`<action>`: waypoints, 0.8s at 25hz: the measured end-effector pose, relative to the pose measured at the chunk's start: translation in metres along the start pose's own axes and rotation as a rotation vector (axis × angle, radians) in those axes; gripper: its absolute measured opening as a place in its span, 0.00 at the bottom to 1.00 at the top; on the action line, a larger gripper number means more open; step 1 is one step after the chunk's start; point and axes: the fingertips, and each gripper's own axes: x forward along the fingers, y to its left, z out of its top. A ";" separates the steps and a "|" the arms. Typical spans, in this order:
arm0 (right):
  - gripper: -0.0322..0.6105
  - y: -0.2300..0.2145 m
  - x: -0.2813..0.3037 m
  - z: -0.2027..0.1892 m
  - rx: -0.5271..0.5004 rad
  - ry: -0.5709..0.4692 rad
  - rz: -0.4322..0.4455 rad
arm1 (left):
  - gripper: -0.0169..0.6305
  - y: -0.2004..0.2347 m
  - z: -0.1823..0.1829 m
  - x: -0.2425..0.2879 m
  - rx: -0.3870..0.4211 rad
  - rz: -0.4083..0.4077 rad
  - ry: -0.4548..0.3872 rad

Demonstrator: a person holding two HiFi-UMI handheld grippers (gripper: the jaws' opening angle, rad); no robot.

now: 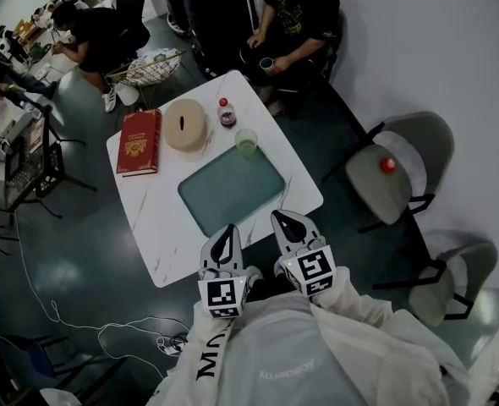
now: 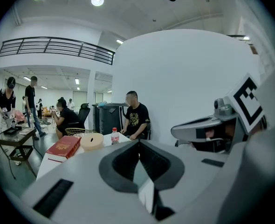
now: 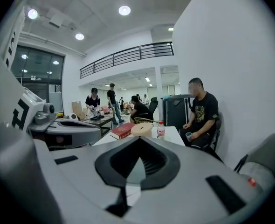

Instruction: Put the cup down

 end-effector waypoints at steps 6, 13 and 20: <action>0.06 -0.013 0.002 0.005 0.012 -0.012 0.030 | 0.05 -0.008 0.009 0.013 0.015 0.021 -0.005; 0.06 -0.017 0.006 0.011 0.017 -0.025 0.049 | 0.05 -0.009 0.013 0.020 0.021 0.033 0.002; 0.06 -0.018 0.009 0.009 0.019 -0.012 0.055 | 0.05 -0.009 0.012 0.024 0.016 0.032 0.004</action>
